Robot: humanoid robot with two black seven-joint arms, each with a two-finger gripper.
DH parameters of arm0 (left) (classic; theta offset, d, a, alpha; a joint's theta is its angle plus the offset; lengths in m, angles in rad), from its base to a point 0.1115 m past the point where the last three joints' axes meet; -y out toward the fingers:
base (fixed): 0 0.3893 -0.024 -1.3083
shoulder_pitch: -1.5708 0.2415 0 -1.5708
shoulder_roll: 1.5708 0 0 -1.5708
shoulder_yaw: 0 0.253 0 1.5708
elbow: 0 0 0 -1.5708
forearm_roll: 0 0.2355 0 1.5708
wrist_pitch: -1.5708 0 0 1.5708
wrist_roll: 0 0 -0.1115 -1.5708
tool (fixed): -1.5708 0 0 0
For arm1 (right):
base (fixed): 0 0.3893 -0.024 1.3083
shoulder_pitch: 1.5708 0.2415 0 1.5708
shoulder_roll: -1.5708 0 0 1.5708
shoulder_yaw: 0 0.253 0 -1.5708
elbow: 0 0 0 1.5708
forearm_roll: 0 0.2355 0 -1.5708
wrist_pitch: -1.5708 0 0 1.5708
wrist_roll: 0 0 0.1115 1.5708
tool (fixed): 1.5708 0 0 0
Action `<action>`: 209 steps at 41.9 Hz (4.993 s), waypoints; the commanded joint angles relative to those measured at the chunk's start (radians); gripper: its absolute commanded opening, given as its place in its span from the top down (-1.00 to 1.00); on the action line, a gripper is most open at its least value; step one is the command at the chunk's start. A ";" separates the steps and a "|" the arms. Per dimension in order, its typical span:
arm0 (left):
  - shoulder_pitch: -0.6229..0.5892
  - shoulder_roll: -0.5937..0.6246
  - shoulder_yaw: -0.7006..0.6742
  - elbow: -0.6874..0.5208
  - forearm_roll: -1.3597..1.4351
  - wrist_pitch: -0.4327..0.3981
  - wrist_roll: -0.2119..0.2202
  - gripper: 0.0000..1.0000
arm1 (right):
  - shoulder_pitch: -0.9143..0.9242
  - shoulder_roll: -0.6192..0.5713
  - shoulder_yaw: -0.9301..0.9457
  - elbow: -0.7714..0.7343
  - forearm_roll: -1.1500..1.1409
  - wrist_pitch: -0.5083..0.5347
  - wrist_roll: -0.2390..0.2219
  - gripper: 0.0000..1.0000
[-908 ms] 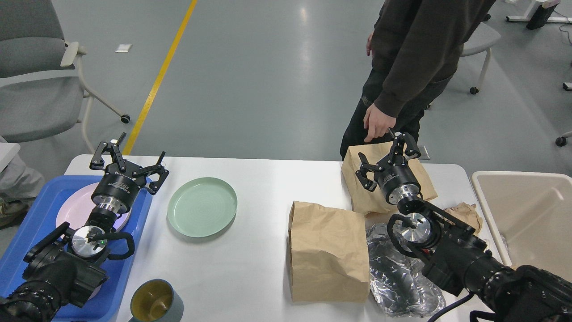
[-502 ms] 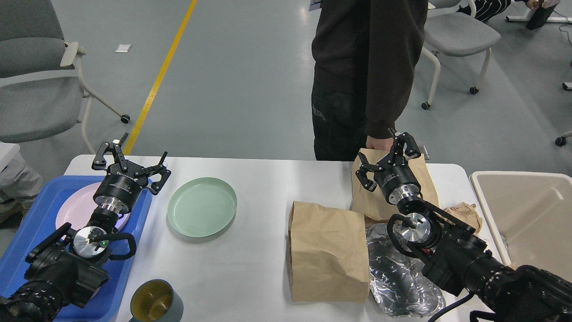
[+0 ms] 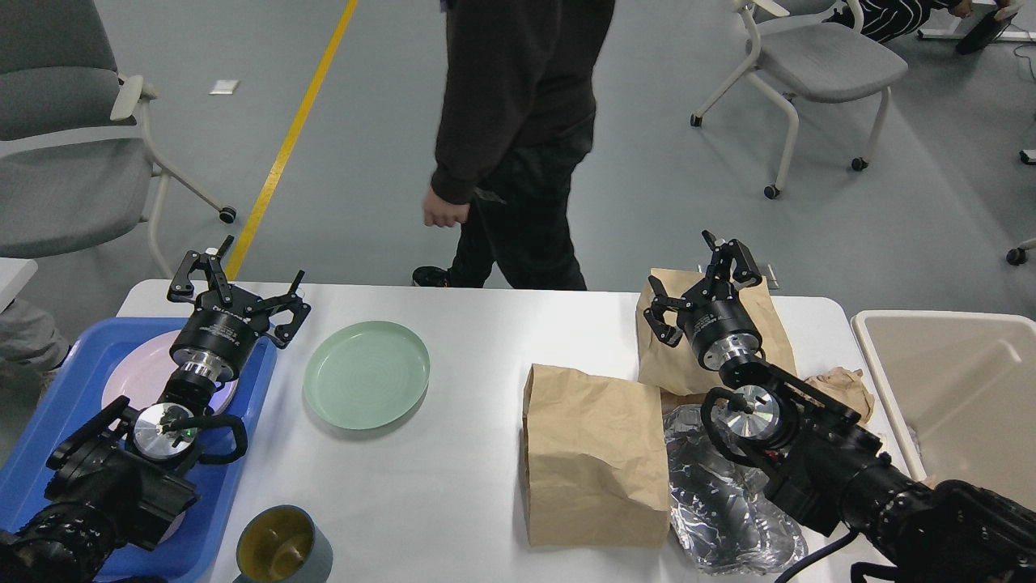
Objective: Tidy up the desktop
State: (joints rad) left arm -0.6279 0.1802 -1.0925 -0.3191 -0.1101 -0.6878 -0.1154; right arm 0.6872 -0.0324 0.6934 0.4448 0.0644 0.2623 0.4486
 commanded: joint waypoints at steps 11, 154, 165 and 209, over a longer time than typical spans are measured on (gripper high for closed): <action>-0.050 0.016 0.086 0.005 0.004 0.001 0.006 -0.96 | 0.000 0.000 0.000 -0.001 0.000 0.000 0.001 -1.00; -0.859 -0.200 2.634 -0.607 0.136 -0.272 0.048 0.40 | 0.000 -0.001 0.000 -0.001 0.000 0.000 0.001 -1.00; -0.852 -0.199 2.637 -0.606 0.124 -0.272 0.046 1.00 | 0.000 0.000 0.000 -0.001 0.000 0.000 0.001 -1.00; -1.099 0.117 2.562 -0.511 0.139 -0.272 0.046 1.00 | 0.000 -0.001 0.000 0.000 0.000 0.002 0.001 -1.00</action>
State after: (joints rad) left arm -1.7414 0.1981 1.4573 -0.9037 0.0222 -0.9597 -0.0684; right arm 0.6872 -0.0326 0.6934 0.4449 0.0644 0.2635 0.4494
